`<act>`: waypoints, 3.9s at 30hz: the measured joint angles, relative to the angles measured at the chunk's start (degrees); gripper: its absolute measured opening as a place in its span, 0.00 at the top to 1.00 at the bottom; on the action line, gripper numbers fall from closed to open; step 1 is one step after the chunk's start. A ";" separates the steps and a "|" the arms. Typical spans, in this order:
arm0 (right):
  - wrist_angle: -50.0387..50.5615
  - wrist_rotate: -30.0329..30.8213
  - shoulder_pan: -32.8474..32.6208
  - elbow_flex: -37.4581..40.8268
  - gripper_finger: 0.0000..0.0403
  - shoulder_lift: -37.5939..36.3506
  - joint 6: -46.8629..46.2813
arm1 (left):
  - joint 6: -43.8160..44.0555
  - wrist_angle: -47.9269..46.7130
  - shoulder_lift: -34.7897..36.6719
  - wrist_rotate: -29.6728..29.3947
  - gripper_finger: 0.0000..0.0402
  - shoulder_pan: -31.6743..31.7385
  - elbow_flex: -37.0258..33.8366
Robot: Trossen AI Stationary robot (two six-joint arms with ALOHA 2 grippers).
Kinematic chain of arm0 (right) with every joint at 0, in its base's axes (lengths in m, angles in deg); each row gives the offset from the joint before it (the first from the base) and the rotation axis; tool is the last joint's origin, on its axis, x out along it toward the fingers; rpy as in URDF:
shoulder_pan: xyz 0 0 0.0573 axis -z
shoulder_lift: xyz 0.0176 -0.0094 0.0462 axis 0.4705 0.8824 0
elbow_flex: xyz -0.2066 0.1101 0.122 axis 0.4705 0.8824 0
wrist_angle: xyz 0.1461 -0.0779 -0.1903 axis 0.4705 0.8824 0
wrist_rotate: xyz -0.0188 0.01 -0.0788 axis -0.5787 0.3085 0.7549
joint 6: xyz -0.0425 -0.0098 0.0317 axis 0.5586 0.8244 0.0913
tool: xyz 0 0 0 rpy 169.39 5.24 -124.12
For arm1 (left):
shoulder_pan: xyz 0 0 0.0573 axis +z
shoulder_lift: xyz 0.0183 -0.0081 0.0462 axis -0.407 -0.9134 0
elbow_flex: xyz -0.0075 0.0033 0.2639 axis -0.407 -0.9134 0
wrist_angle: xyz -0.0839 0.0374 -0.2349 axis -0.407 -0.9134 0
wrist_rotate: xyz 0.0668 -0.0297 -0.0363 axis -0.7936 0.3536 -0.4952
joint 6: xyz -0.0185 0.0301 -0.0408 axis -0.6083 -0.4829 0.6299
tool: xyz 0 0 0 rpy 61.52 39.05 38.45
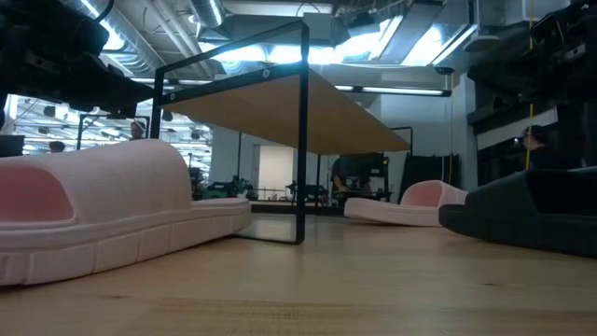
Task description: Pick and place slides into the shelf
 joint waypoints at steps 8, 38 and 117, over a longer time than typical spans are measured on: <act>0.00 0.00 0.00 0.02 0.94 -0.02 -0.06 | 0.00 -0.01 0.01 0.00 1.00 0.00 -0.02; -0.02 0.00 0.00 0.01 0.94 -0.02 0.06 | -1.46 0.90 0.02 -1.06 1.00 0.00 -0.02; 11.19 -1.78 0.00 -5.77 0.97 3.10 -3.08 | -1.05 -1.18 -0.02 4.31 1.00 0.00 0.00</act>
